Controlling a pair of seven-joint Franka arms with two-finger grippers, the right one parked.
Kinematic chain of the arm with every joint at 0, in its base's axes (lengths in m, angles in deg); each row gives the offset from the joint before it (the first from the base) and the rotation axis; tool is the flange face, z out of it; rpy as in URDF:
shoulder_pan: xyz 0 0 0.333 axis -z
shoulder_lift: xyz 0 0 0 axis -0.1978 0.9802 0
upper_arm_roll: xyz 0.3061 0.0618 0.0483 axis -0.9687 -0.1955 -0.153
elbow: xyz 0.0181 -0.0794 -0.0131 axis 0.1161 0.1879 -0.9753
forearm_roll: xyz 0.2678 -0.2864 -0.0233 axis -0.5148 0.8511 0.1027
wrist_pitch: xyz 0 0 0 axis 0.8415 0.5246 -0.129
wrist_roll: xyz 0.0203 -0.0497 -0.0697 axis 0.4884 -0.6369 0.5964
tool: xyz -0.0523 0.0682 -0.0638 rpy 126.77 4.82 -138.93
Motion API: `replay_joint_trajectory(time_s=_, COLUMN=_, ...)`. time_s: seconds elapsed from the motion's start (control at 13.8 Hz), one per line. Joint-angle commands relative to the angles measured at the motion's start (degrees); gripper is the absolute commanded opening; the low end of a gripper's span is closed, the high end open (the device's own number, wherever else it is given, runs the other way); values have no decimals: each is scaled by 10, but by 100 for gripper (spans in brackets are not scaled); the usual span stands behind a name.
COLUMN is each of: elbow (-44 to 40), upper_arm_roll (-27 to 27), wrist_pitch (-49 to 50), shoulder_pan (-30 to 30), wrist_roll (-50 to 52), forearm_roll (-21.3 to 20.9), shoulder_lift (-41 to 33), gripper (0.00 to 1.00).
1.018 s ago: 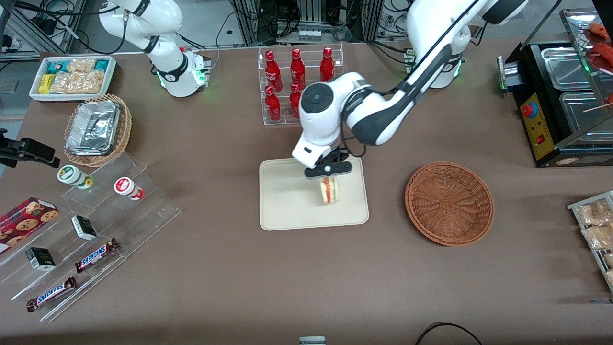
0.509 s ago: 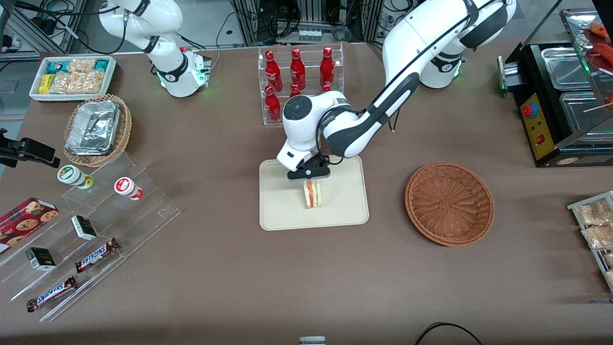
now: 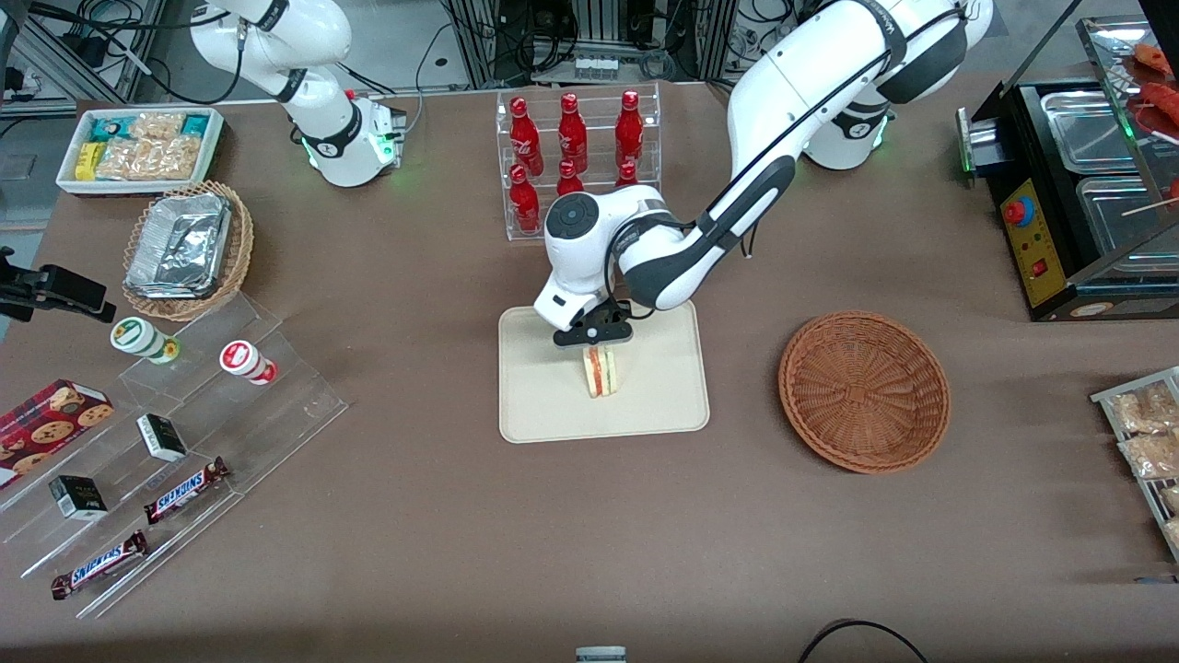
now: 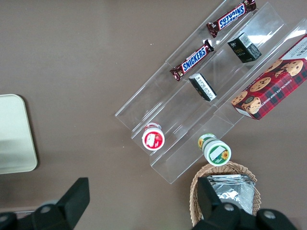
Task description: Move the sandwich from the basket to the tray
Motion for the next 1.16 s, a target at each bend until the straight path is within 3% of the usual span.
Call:
replay_joint_trajectory(time_s=0.0, elbow=2, upper_arm_roll=-3, wrist_pitch=-3, shoulder_pan=0, wrist_roll=16, forearm_roll=-10, shoulder_lift=-13, gripper=100)
replay_joint_trajectory(time_s=0.29, elbow=-22, upper_arm_roll=-3, wrist_pitch=60, shoulder_pan=-2, wrist_roll=17, forearm_roll=-1, shoulder_lift=-84, gripper=100)
replay_joint_trajectory(time_s=0.58, elbow=-45, upper_arm_roll=0, wrist_pitch=148, shoulder_pan=-59, wrist_roll=-21, forearm_roll=82, shoulder_lift=-175, gripper=100)
replay_joint_trajectory(time_s=0.73, elbow=-49, upper_arm_roll=-1, wrist_pitch=208, shoulder_pan=-118, wrist_roll=-129, forearm_roll=152, shoulder_lift=-241, gripper=100)
replay_joint_trajectory(time_s=1.09, elbow=-58, upper_arm_roll=-2, wrist_pitch=345, shoulder_pan=-237, wrist_roll=-344, forearm_roll=241, shoulder_lift=-339, gripper=100)
